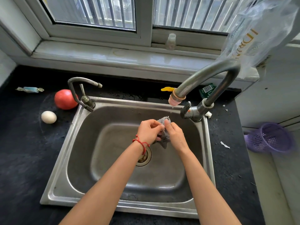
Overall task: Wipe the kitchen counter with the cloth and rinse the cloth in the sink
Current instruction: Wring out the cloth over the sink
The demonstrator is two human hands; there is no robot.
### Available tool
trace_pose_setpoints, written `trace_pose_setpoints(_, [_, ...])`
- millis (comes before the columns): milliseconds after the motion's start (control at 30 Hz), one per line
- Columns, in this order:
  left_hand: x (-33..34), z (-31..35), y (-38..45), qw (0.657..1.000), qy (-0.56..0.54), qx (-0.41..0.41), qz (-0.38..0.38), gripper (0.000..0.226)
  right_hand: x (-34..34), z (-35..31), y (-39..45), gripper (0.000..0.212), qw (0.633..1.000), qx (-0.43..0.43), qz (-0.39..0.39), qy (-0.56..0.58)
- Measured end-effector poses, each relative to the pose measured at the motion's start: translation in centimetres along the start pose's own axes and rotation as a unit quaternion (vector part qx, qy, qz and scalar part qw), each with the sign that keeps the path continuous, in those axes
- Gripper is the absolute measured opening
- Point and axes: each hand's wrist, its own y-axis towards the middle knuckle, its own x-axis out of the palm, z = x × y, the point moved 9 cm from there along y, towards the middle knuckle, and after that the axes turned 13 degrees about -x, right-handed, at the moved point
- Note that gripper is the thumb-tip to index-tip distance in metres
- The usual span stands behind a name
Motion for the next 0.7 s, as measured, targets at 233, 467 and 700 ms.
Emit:
trace_pose_setpoints(233, [-1.8,0.8,-1.1,0.995,-0.084,0.044,-0.019,0.026,1.6,-1.8,0.3,0.021,0.995,-0.063,-0.072,-0.005])
trace_pose_setpoints(467, [-2.2,1.7,-2.0,0.993,-0.090,0.078,-0.003,0.022,2.4,-2.0,-0.4,0.020,0.984,-0.053,-0.164,0.050])
trace_pose_setpoints(700, [-1.3,1.3,-1.0,0.945,-0.298,-0.013,-0.132,0.026,3.1,-1.8,-1.0,0.043,0.975,-0.043,-0.158,0.147])
